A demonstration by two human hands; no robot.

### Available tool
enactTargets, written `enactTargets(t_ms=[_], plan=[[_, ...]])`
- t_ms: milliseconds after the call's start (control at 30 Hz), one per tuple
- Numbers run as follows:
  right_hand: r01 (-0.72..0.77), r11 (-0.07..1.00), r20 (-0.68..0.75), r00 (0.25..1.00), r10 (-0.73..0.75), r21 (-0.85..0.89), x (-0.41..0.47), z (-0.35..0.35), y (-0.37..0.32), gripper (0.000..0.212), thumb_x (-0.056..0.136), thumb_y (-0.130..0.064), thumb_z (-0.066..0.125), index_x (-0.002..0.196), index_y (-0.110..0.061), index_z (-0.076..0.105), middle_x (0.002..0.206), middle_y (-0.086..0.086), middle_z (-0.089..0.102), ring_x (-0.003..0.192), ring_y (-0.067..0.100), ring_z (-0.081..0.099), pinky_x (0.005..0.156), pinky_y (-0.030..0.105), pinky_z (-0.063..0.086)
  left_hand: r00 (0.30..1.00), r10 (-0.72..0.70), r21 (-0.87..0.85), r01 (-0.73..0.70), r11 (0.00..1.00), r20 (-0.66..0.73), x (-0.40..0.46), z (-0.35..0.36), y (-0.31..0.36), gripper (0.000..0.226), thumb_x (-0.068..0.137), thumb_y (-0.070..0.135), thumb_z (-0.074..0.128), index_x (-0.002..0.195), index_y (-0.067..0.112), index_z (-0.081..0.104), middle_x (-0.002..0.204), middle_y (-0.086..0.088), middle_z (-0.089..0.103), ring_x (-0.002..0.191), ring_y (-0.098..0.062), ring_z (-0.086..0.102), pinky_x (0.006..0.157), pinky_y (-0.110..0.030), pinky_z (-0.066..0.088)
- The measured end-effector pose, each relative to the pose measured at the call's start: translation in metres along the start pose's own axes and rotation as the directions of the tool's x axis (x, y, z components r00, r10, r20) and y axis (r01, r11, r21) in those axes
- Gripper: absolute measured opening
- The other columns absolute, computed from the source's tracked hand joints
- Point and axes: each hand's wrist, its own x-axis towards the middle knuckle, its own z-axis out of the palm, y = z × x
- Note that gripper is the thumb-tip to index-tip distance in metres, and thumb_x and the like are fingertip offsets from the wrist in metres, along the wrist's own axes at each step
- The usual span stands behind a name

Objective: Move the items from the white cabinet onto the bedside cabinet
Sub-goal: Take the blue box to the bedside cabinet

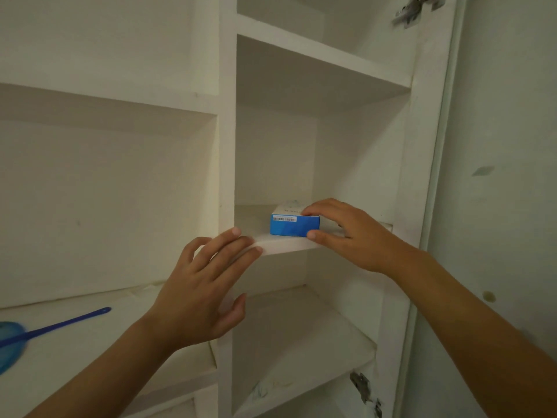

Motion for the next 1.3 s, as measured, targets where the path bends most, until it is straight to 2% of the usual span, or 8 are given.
enactTargets(t_ms=[133, 300, 467, 600, 700, 867, 1067, 1300], plan=[[-0.018, 1.000, -0.051, 0.999, 0.018, 0.000, 0.001, 0.002, 0.000, 0.036, 0.104, -0.033, 0.059, 0.139, -0.029, 0.059, 0.139, -0.012, 0.057, 0.122, -0.002, 0.049, 0.088, 0.005, 0.037, 1.000, 0.003, 0.016, -0.002, 1.000, -0.031, 0.001, 0.002, 0.000, 0.068, 0.082, 0.033, 0.067, 0.145, 0.010, 0.057, 0.152, -0.009, 0.052, 0.150, -0.028, 0.037, 0.106, -0.051, 0.041], [-0.026, 1.000, -0.020, 0.999, 0.026, 0.000, 0.008, 0.007, -0.014, 0.044, 0.104, -0.030, 0.060, 0.147, -0.032, 0.054, 0.146, -0.014, 0.053, 0.127, 0.001, 0.048, 0.100, 0.013, 0.038, 0.999, 0.005, 0.031, -0.004, 1.000, -0.033, 0.000, 0.005, 0.000, 0.069, 0.080, 0.027, 0.069, 0.146, 0.011, 0.056, 0.153, -0.009, 0.051, 0.151, -0.029, 0.036, 0.107, -0.052, 0.041], [-0.116, 0.993, 0.004, 0.993, 0.116, 0.033, 0.008, 0.002, -0.001, 0.041, 0.105, -0.019, 0.057, 0.145, -0.031, 0.057, 0.141, -0.014, 0.056, 0.111, -0.006, 0.051, 0.089, 0.000, 0.036, 1.000, -0.003, 0.036, 0.004, 0.999, -0.007, 0.000, 0.005, 0.001, 0.069, 0.082, 0.026, 0.066, 0.148, 0.011, 0.054, 0.155, -0.010, 0.049, 0.152, -0.030, 0.033, 0.109, -0.052, 0.040], [-0.195, 0.979, -0.007, 0.981, 0.196, 0.060, 0.006, -0.007, 0.015, 0.040, 0.104, -0.008, 0.055, 0.138, -0.027, 0.062, 0.143, -0.008, 0.057, 0.125, 0.008, 0.052, 0.107, 0.029, 0.049, 1.000, -0.010, 0.038, 0.009, 0.999, 0.017, -0.002, 0.005, 0.001, 0.069, 0.083, 0.028, 0.065, 0.149, 0.012, 0.053, 0.156, -0.010, 0.048, 0.152, -0.030, 0.032, 0.109, -0.054, 0.040], [-0.233, 0.972, -0.075, 0.970, 0.233, 0.008, 0.009, -0.008, 0.007, 0.033, 0.106, -0.030, 0.055, 0.138, -0.025, 0.061, 0.143, -0.002, 0.058, 0.125, 0.016, 0.055, 0.099, 0.028, 0.049, 1.000, -0.020, 0.033, 0.019, 0.999, 0.012, -0.003, 0.006, 0.003, 0.069, 0.082, 0.028, 0.065, 0.148, 0.011, 0.053, 0.156, -0.010, 0.048, 0.152, -0.030, 0.032, 0.110, -0.054, 0.039], [-0.387, 0.921, -0.023, 0.922, 0.387, -0.037, 0.027, 0.001, -0.029, 0.086, 0.086, -0.079, 0.057, 0.153, -0.028, 0.042, 0.148, -0.001, 0.054, 0.116, 0.019, 0.056, 0.091, 0.033, 0.048, 1.000, -0.022, 0.026, 0.022, 0.999, 0.004, -0.003, 0.006, 0.003, 0.068, 0.083, 0.028, 0.065, 0.148, 0.011, 0.054, 0.156, -0.011, 0.048, 0.152, -0.031, 0.033, 0.108, -0.057, 0.041], [-0.410, 0.912, -0.046, 0.911, 0.409, -0.003, 0.030, 0.008, -0.042, 0.048, 0.093, -0.045, 0.068, 0.127, -0.011, 0.069, 0.126, 0.012, 0.069, 0.108, 0.028, 0.065, 0.096, 0.045, 0.053, 0.999, -0.021, 0.030, 0.020, 0.999, 0.044, -0.003, 0.004, 0.004, 0.066, 0.088, 0.030, 0.061, 0.150, 0.012, 0.051, 0.159, -0.011, 0.045, 0.153, -0.031, 0.030, 0.109, -0.057, 0.041], [-0.361, 0.927, -0.065, 0.927, 0.369, 0.105, -0.004, -0.007, -0.029, 0.053, 0.090, -0.038, 0.067, 0.143, -0.034, 0.060, 0.137, -0.011, 0.061, 0.098, -0.003, 0.058, 0.072, 0.008, 0.038, 0.996, -0.063, 0.033, 0.061, 0.998, 0.070, -0.007, 0.005, 0.008, 0.073, 0.084, 0.029, 0.067, 0.152, 0.013, 0.048, 0.160, -0.010, 0.042, 0.155, -0.029, 0.025, 0.115, -0.055, 0.036]])
